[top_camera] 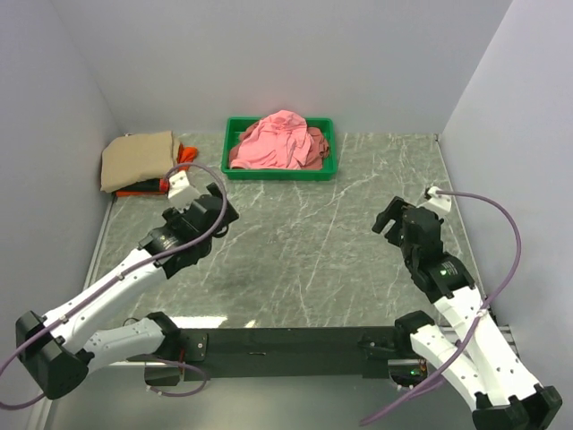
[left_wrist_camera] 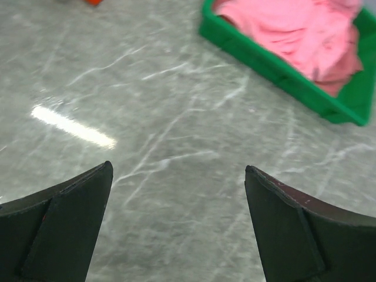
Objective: Fold and stack the t-shirts
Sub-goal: Reset both grippers
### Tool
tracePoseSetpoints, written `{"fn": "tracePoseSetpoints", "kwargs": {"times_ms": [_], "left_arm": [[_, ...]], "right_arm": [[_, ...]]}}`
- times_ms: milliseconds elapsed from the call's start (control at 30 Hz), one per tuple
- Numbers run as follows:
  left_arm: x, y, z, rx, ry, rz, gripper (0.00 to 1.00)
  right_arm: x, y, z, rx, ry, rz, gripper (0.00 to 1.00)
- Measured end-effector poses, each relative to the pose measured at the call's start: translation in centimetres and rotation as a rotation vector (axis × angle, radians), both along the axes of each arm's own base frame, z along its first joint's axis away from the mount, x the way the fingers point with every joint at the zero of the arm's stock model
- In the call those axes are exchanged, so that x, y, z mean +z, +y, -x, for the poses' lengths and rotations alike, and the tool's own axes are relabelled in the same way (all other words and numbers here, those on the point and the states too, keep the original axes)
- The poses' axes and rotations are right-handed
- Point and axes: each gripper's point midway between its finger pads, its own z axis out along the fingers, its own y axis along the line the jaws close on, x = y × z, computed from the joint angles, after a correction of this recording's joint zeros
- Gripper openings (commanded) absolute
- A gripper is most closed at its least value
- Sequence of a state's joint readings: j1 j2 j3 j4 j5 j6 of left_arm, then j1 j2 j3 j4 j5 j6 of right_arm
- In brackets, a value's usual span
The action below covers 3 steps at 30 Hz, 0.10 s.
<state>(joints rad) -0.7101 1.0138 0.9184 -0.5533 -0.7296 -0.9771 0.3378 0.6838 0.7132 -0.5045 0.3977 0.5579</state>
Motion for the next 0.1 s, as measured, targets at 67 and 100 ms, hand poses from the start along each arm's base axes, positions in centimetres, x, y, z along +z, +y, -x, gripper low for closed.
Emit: {"fn": "tracePoseSetpoints", "kwargs": {"times_ms": [67,100], "left_arm": [[-1.19,0.83,0.36,0.042,0.036,-0.026,0.99],[-1.51,1.11,0.41,0.062,0.044,-0.031,0.99]], "right_arm": [[-0.14,0.02,0.0,-0.001,-0.002,-0.004,0.83],[-0.18,0.03,-0.03,-0.001,-0.005,-0.004,0.84]]}}
